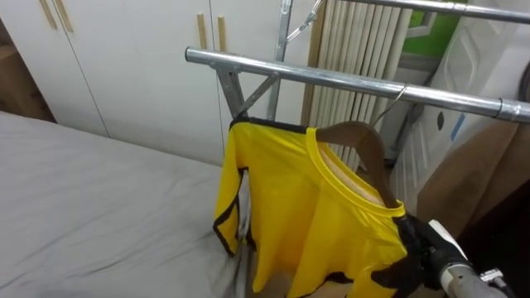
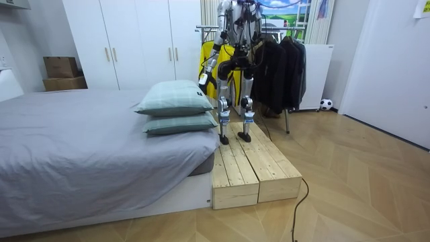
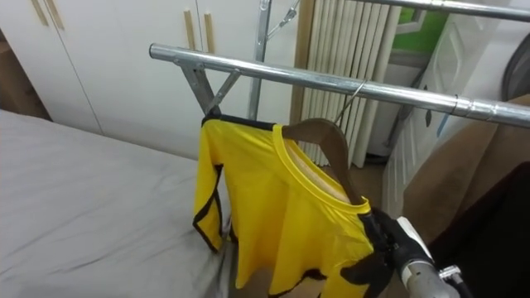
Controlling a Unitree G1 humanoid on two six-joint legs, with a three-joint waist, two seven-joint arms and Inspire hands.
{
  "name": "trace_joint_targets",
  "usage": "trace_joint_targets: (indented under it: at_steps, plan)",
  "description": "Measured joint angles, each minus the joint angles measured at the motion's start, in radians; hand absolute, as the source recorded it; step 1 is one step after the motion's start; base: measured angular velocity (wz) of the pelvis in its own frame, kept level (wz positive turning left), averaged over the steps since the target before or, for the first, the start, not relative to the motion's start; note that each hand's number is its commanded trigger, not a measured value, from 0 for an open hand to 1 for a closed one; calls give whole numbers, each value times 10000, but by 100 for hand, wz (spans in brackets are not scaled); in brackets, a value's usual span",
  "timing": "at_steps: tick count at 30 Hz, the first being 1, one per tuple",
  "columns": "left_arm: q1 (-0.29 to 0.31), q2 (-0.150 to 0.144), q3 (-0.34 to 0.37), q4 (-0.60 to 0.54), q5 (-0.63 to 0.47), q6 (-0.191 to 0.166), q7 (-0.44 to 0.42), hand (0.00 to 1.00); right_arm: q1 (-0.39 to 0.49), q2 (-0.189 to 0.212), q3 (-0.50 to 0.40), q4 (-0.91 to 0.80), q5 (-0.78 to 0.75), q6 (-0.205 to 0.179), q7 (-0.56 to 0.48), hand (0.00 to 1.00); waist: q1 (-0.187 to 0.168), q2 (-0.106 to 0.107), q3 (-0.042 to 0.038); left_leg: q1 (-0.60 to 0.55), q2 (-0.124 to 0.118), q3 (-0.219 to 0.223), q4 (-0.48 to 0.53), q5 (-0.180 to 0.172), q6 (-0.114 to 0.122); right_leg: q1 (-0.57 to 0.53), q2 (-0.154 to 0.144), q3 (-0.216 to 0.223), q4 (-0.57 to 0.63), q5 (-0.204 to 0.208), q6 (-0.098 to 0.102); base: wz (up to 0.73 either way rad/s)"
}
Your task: Hang clothes
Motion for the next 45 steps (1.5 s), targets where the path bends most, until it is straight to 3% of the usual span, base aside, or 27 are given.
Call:
trace_joint_targets:
  at_steps: [7,13,26,39,45]
  plan:
    - [2,-121,47,-3,37,8,179,0,7,362,-392,-811,2399,-6,-599,0,-73,111,6,34,-6,-69,29,1,1,67,-13,-12,-6,3,1,0]
    - [2,-145,-126,-5,37,8,178,0,7,368,-390,-833,3219,-12,-955,0,-140,272,62,33,-7,-60,23,2,2,61,-8,-6,-9,2,2,0]
    - [9,-145,-393,-5,124,9,179,0,7,377,-335,-913,5948,-12,-1161,0,-204,281,60,38,-22,9,-25,5,3,32,-9,-21,-22,-2,5,0]
    - [191,-291,-265,-1,159,7,160,0,63,375,-583,-1351,6361,-96,-1394,0,-384,338,20,66,-22,74,-25,7,6,40,-21,17,-23,-2,11,-1]
    - [390,-301,-109,-1,153,7,151,0,561,367,-940,-1385,6583,-126,-1252,0,-692,381,-6,219,-25,37,-35,4,4,194,-26,24,-30,-25,12,2]
